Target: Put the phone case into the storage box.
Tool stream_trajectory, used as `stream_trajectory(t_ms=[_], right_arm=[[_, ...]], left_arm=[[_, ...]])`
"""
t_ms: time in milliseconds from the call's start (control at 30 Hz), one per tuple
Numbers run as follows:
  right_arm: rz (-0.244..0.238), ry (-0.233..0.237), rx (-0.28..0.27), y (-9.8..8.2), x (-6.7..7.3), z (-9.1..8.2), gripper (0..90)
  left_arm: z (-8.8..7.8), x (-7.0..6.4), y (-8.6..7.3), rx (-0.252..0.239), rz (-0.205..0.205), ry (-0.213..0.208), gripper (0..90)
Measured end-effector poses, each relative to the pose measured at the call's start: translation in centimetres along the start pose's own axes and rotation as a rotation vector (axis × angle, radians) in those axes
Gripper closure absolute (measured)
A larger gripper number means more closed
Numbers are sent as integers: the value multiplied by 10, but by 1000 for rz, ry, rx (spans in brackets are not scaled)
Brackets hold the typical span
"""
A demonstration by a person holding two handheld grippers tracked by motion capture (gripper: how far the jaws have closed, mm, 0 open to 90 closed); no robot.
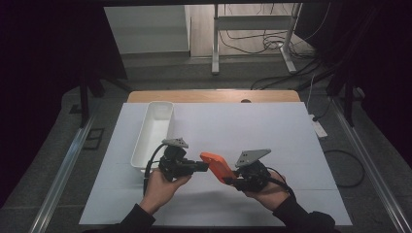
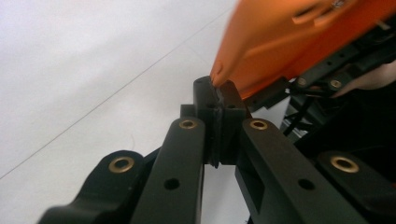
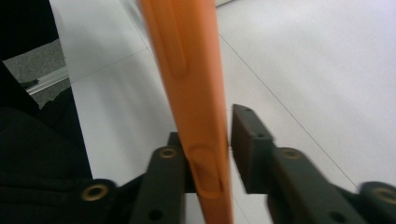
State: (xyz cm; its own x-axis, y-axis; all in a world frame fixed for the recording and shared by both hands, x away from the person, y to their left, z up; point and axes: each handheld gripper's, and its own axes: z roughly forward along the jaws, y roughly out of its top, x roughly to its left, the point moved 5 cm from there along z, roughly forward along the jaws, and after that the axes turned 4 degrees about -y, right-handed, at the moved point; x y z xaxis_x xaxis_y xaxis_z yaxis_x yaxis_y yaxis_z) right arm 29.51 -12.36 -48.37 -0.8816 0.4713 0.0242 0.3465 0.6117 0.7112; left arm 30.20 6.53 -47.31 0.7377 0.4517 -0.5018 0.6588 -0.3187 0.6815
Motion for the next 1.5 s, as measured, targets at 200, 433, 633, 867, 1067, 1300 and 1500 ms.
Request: stream_trajectory(t_ms=[200, 433, 633, 867, 1067, 1300, 1500], right_arm=[[-18, -7, 14, -2, 2, 6, 530], [-11, -35, 16, -1, 2, 10, 313], [-5, -42, 5, -2, 2, 8, 211], [32, -35, 18, -6, -3, 3, 73], [59, -37, 13, -10, -10, -5, 19], [73, -45, 7, -14, -13, -13, 0], [70, -56, 7, -19, -14, -18, 0]], left_arm=[[3, 1, 0, 3, -17, 15, 891], [5, -1, 0, 13, -34, 37, 890], [2, 2, 0, 19, -41, 46, 890], [-1, 4, 0, 36, -24, 89, 890], [-7, 8, 2, 40, -15, 112, 889], [-14, 12, 4, 37, -13, 129, 890], [-17, 14, 6, 33, -17, 139, 890]])
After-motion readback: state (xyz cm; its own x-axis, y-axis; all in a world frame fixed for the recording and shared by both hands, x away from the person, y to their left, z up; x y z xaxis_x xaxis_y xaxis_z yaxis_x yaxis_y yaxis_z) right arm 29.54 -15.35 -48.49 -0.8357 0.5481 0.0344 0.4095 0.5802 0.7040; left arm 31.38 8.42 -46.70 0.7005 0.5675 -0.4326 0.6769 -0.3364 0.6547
